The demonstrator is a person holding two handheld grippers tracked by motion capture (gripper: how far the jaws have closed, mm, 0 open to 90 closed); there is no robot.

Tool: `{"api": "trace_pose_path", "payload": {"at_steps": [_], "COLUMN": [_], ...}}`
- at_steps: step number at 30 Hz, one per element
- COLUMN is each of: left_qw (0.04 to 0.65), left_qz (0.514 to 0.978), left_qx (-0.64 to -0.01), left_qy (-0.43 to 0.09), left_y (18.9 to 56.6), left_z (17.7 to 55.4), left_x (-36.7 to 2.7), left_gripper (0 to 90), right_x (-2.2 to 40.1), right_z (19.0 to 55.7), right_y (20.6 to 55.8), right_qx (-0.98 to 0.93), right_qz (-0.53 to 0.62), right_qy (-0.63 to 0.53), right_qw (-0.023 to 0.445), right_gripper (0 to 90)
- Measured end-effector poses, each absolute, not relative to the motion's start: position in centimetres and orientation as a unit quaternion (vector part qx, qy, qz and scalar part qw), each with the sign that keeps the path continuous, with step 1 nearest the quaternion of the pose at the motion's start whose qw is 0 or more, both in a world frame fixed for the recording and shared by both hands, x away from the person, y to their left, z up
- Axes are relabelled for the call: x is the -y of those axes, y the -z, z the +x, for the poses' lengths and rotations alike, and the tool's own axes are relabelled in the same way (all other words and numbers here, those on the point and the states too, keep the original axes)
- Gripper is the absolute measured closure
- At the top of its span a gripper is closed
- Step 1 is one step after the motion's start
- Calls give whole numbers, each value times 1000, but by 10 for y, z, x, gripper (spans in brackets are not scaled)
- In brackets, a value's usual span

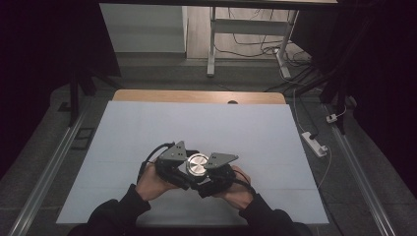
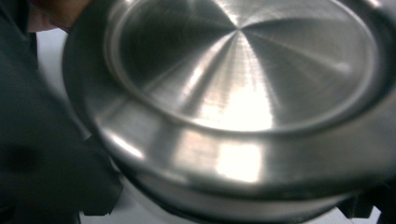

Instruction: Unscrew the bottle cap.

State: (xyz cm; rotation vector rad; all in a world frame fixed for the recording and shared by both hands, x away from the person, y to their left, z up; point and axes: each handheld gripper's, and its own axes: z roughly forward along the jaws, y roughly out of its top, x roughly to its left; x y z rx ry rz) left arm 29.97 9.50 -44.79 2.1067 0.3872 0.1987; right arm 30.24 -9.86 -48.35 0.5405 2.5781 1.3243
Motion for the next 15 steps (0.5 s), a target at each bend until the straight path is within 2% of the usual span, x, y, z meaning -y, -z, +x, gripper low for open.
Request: {"api": "trace_pose_path", "payload": {"at_steps": [1,5,8,9,15], "left_qw": [489,502,498,489,475], "left_qz": [857,854,860,868,880], "left_qx": [-154,-132,-111,-82,-11], "left_qy": [-54,-32,-29,-25,-3], "left_y": [446,437,434,433,436], "left_z": [304,306,306,304,298], "left_x": [-99,-114,-119,-123,-122], "left_gripper": [89,5,16,25,85], "right_x": [98,100,100,100,93], "right_z": [302,301,300,299,290], "right_y": [483,481,480,480,480], "right_qx": [-870,-869,-872,-875,-883], "right_qz": [183,169,152,139,87], "right_qy": [-448,-456,-460,-461,-461], "right_qw": [94,88,68,59,26], "right_gripper": [152,152,152,152,152]}}
